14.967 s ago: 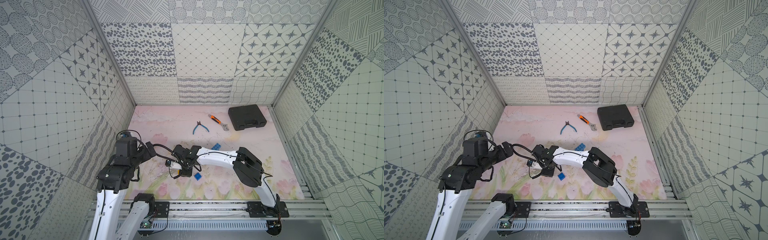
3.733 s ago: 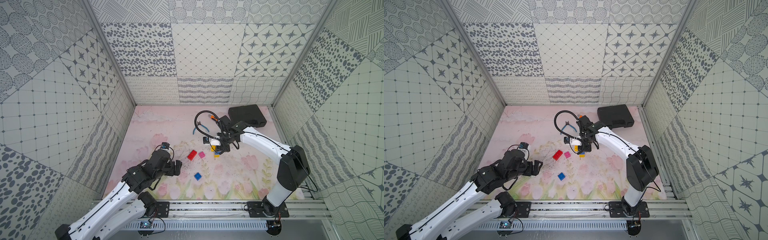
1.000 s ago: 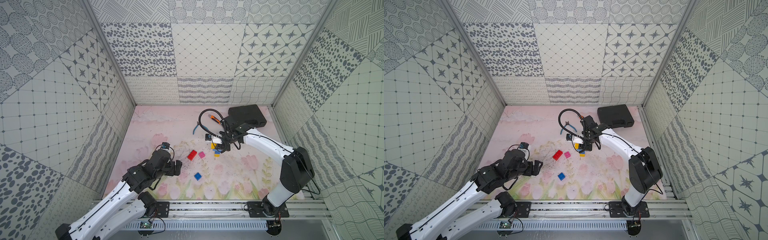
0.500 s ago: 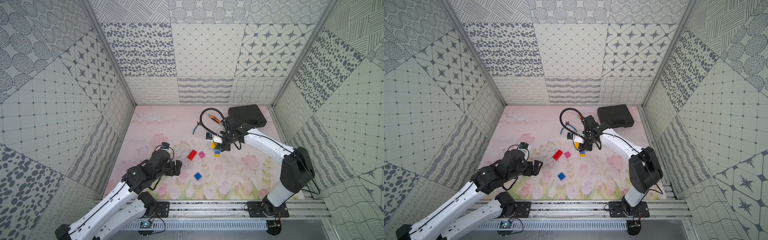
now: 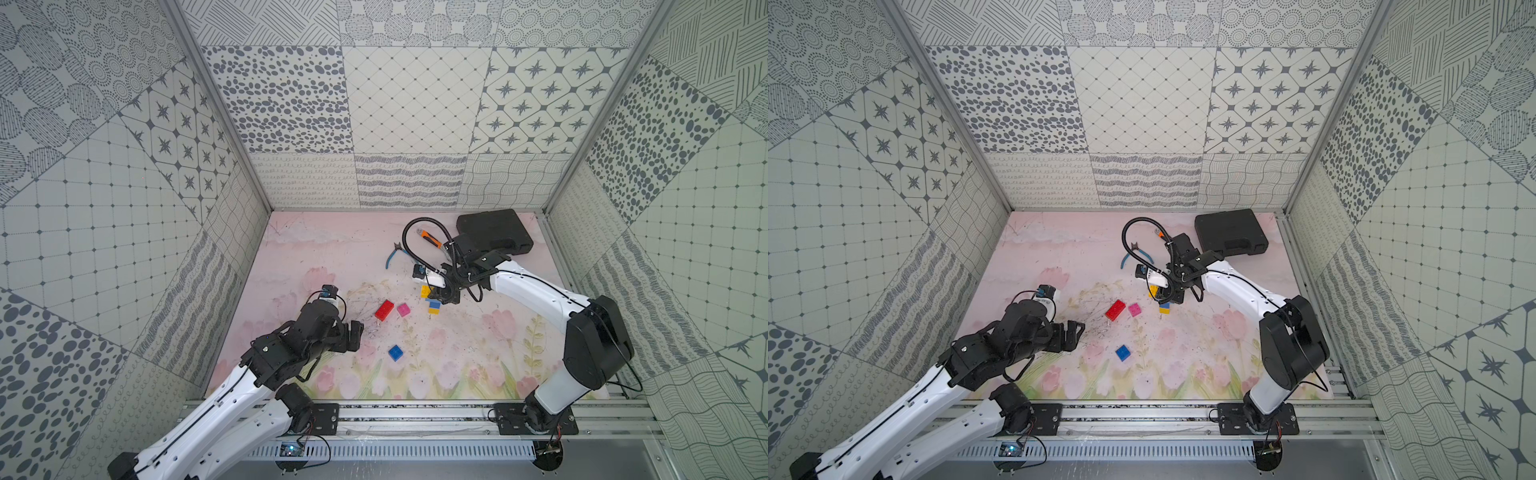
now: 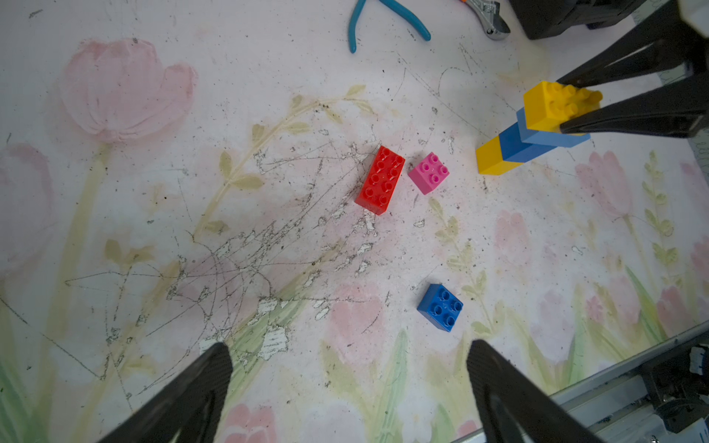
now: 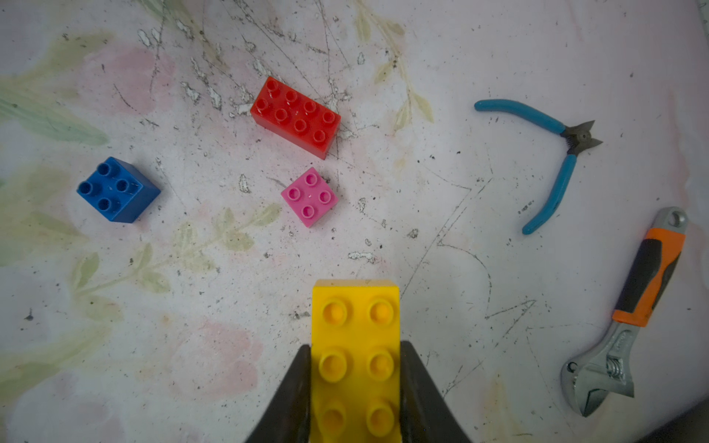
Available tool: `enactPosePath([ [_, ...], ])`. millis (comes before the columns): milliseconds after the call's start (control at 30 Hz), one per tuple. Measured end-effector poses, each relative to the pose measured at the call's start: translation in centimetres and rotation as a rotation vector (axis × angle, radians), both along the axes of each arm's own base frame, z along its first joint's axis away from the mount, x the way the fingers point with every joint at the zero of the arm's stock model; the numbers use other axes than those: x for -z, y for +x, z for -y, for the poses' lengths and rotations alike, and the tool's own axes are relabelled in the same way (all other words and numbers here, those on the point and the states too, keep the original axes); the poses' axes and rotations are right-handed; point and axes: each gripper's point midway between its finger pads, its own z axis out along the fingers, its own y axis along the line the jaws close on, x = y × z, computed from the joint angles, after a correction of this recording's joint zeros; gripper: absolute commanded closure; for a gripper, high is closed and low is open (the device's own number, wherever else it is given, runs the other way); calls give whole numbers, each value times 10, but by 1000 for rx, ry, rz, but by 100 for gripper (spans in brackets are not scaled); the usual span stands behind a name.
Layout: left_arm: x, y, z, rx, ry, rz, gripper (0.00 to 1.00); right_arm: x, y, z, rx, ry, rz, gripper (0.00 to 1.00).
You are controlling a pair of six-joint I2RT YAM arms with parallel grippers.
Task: Assemble a spoon with lego
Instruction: Assemble the lego brick with the lego brick.
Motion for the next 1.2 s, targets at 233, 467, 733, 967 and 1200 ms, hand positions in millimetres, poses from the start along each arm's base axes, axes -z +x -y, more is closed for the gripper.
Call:
enactPosePath([
  [233,0,0,1,3,0,0,2,0,0,0,1,10,15,100],
  [467,0,-1,1,4,0,0,2,0,2,1,8,14,12,94],
  [733,0,-1,1,4,0,0,2,-2,2,2,29,26,-6,70],
  [967,-1,-1,0,2,-2,5,2,5,-7,13,71,-12,-79,49],
  [1200,-2,-1,0,1,-3,7,2,6,-10,19,102,-21,-105,30],
])
